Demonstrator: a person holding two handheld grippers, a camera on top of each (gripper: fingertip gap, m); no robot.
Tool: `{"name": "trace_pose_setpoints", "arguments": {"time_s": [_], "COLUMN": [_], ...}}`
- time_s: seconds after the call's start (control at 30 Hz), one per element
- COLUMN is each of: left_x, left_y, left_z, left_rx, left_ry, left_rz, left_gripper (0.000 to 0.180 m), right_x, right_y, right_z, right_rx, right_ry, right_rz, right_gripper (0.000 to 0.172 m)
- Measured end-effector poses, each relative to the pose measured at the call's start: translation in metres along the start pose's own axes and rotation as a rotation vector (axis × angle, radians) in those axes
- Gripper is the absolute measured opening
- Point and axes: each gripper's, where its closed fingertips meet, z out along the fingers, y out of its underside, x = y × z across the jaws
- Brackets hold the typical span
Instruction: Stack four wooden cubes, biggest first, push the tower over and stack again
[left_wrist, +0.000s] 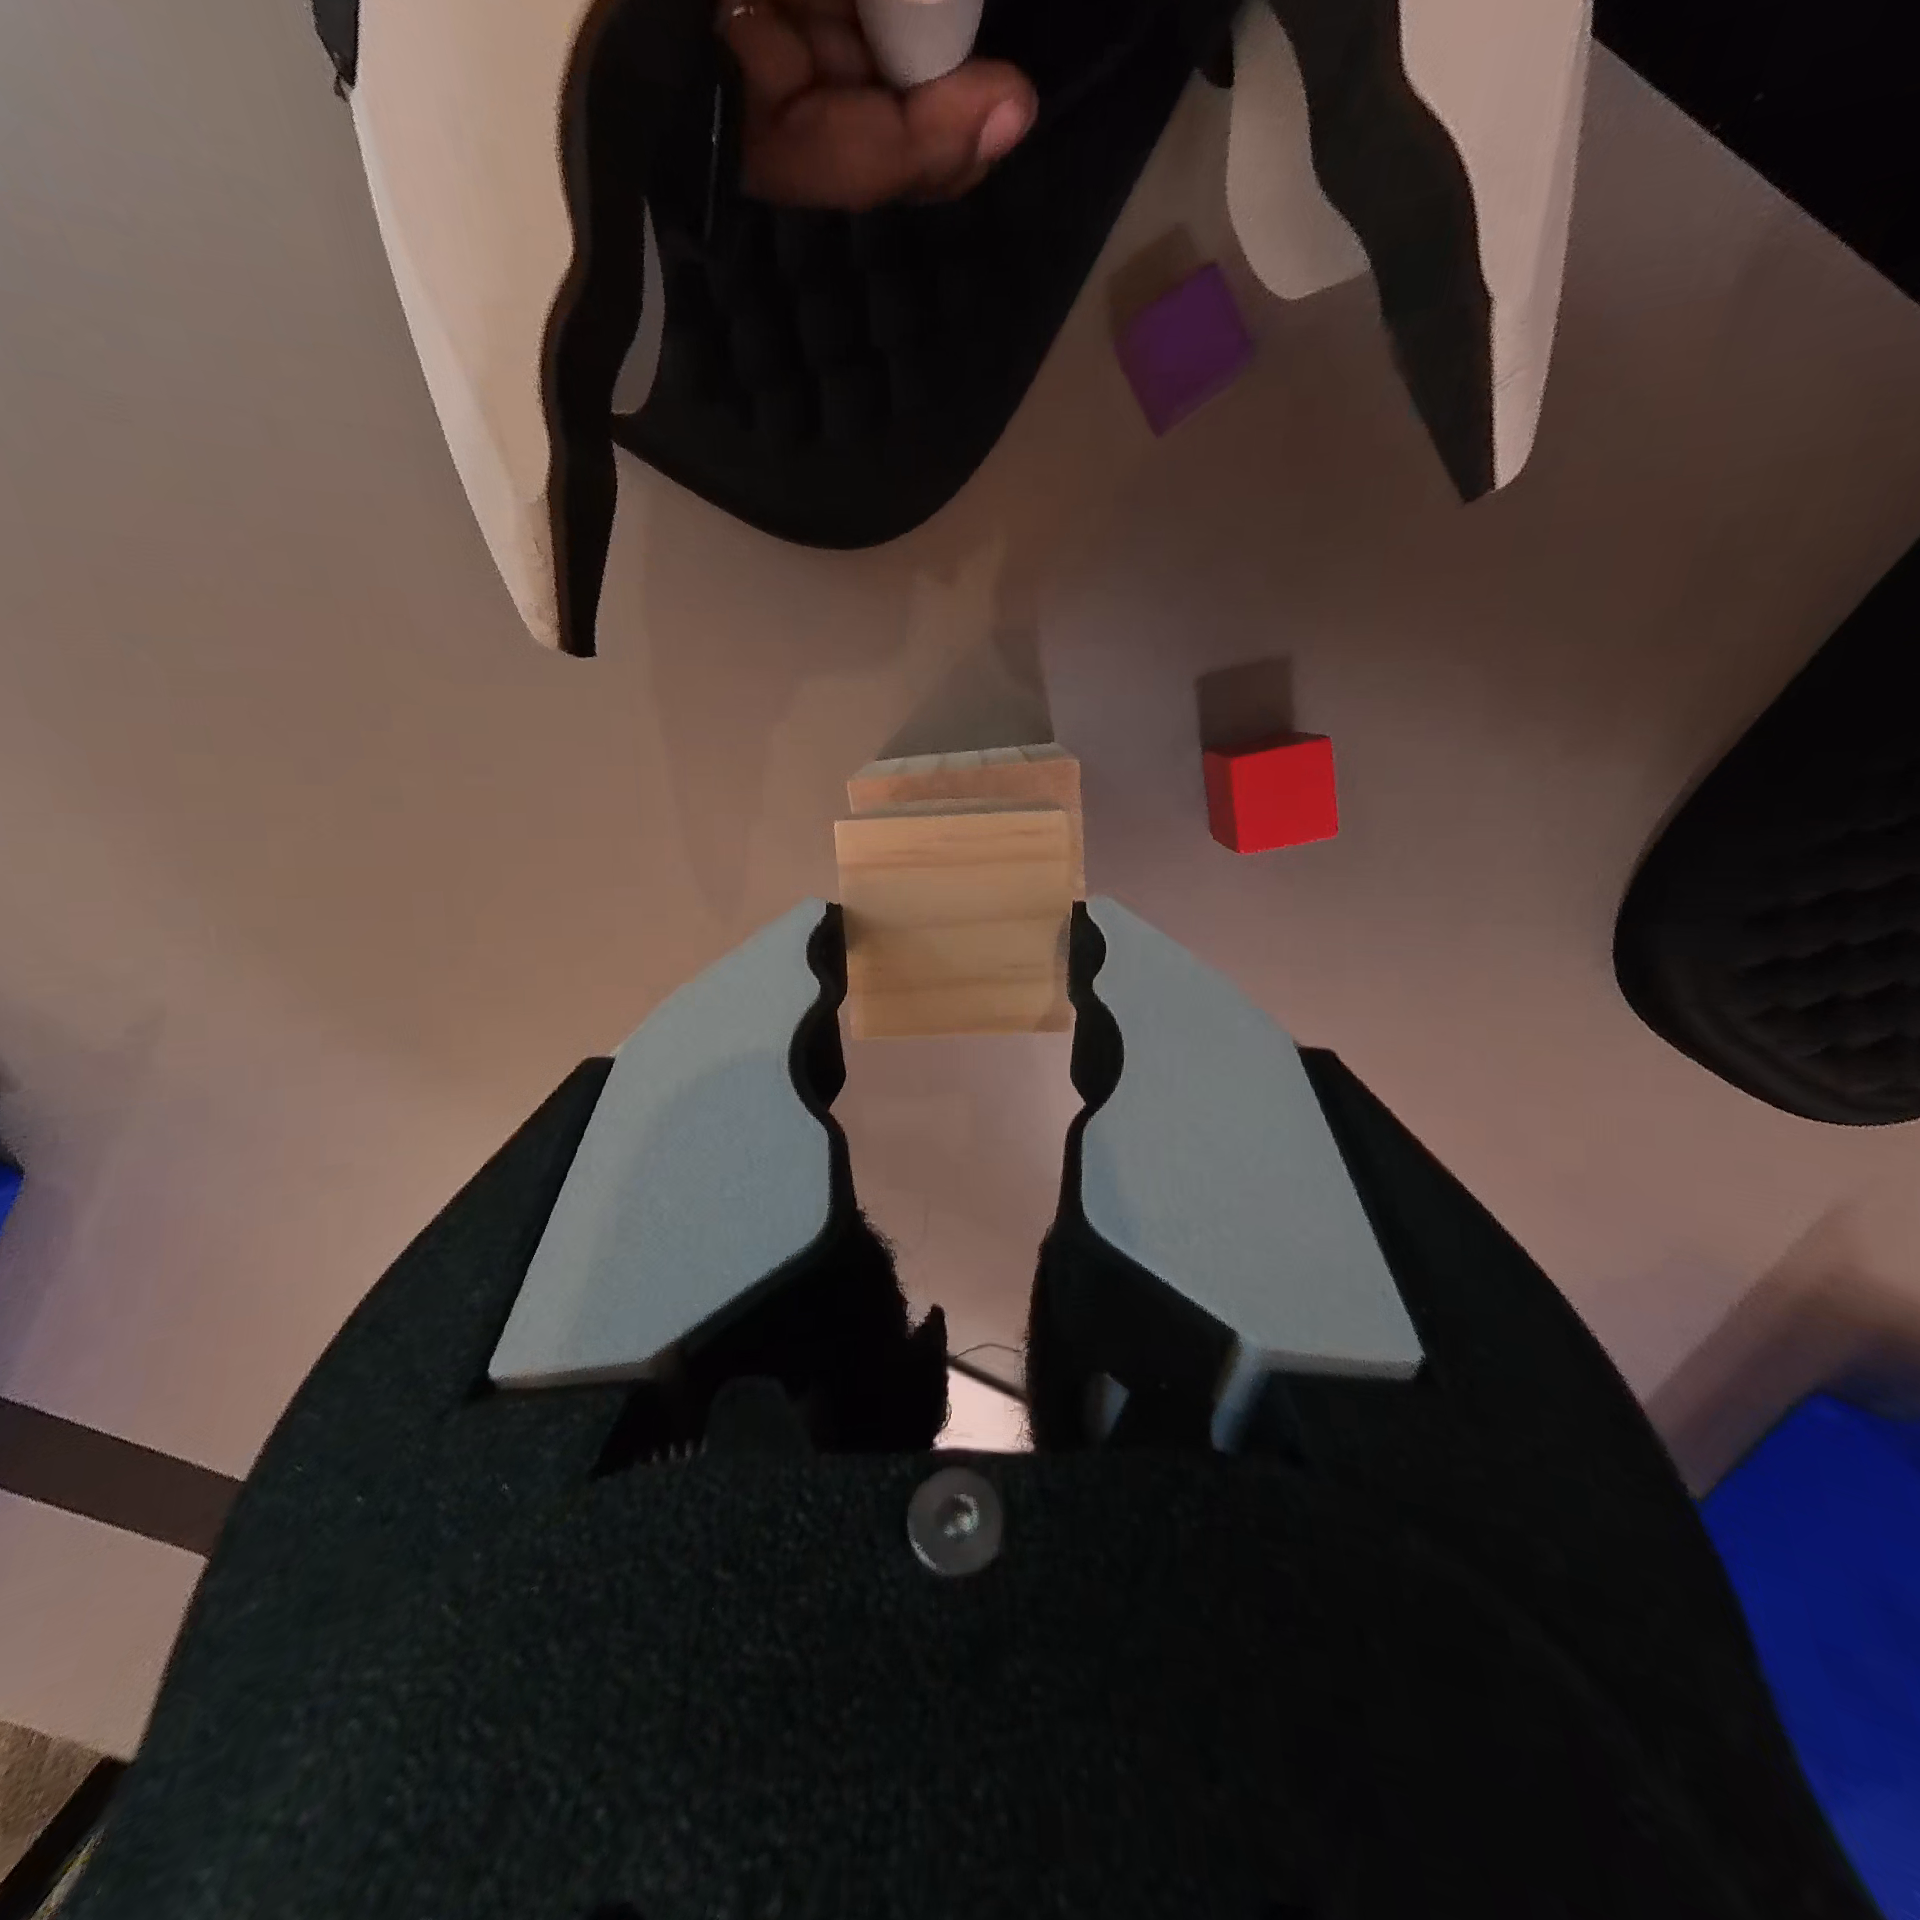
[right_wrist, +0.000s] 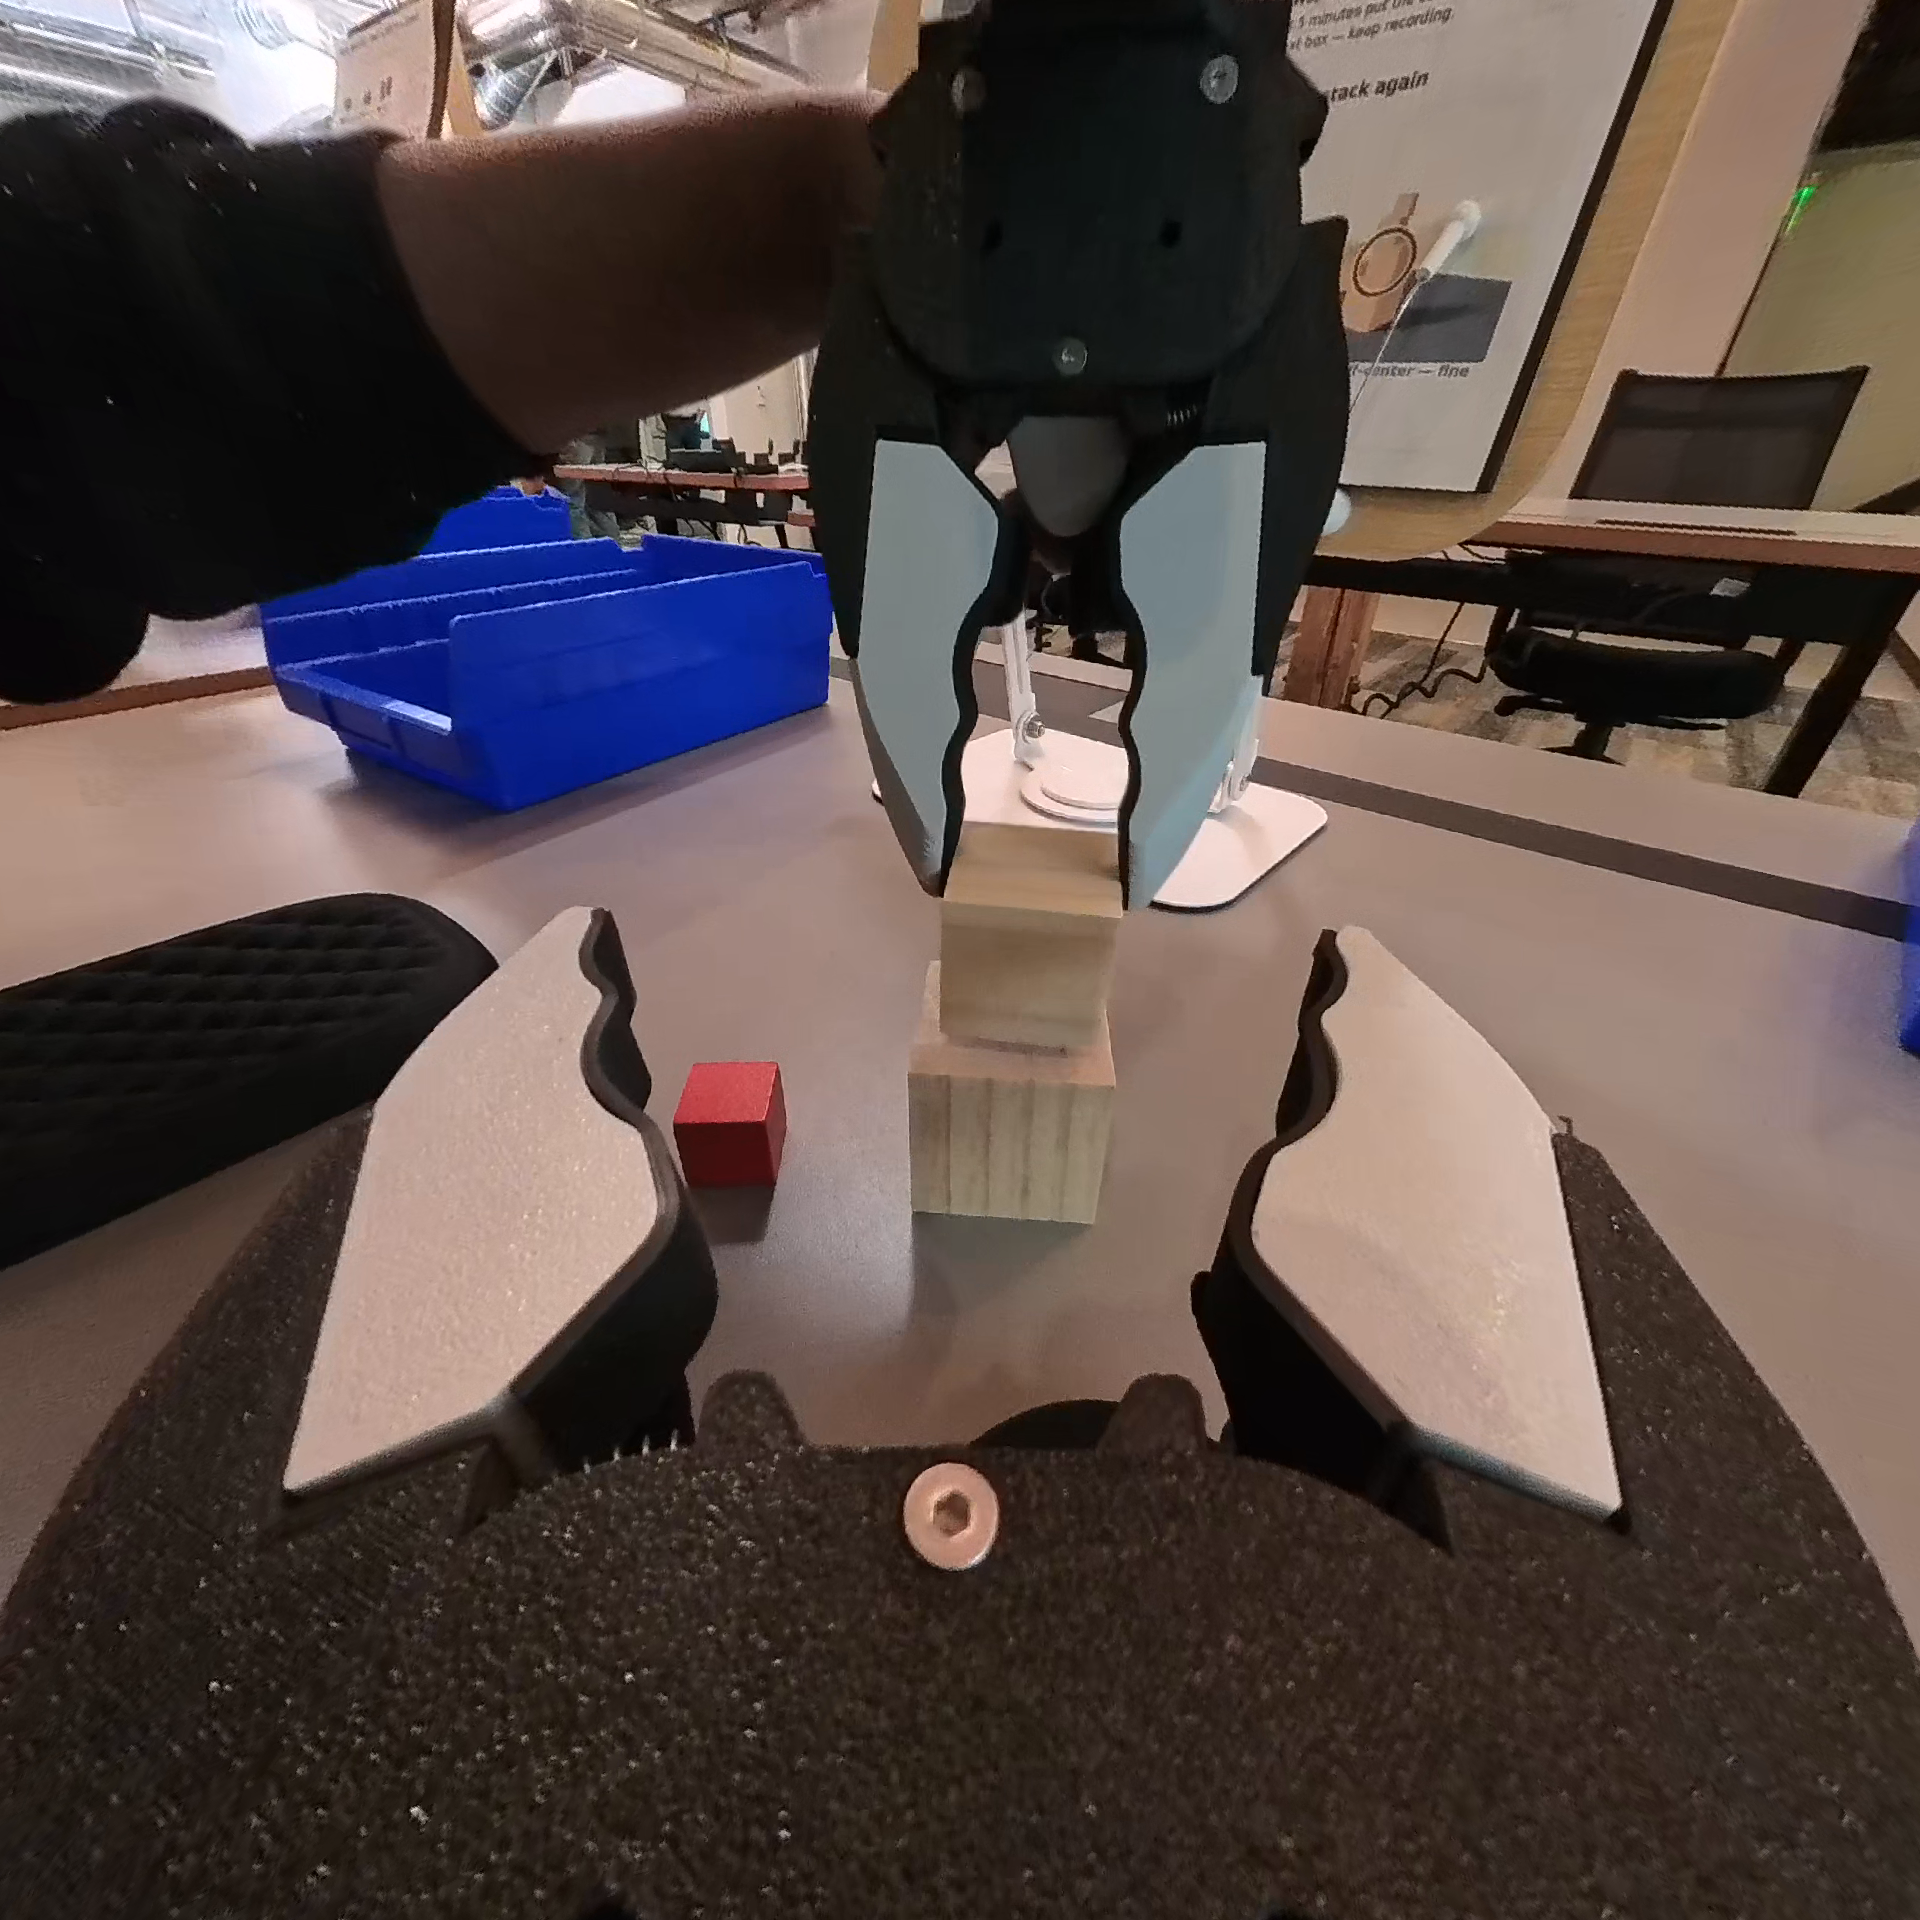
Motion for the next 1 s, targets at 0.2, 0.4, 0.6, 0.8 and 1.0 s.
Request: {"name": "trace_pose_setpoints", "arguments": {"time_s": [0.2,0.4,0.6,0.8,1.0], "left_x": [0.001,0.0,0.001,-0.014,0.045], "left_y": [0.004,0.006,0.003,-0.026,-0.037], "left_z": [0.004,0.005,0.0,-0.045,-0.053], "left_rx": [-0.006,-0.007,0.025,0.354,0.675], "left_ry": [0.001,-0.008,-0.022,-0.378,-0.605], "left_rz": [-0.003,-0.019,-0.064,-0.233,-0.371], "left_gripper": [0.041,0.041,0.053,0.096,0.079], "right_x": [0.0,0.0,0.0,0.001,0.004], "right_y": [-0.001,-0.001,-0.001,-0.001,-0.002], "right_z": [0.0,0.0,0.0,0.0,-0.001], "right_rx": [0.006,0.005,0.005,0.007,0.015], "right_ry": [-0.002,-0.004,-0.005,-0.006,-0.009], "right_rz": [0.002,0.005,0.006,0.018,0.05], "right_gripper": [0.119,0.119,0.118,0.118,0.118]}}
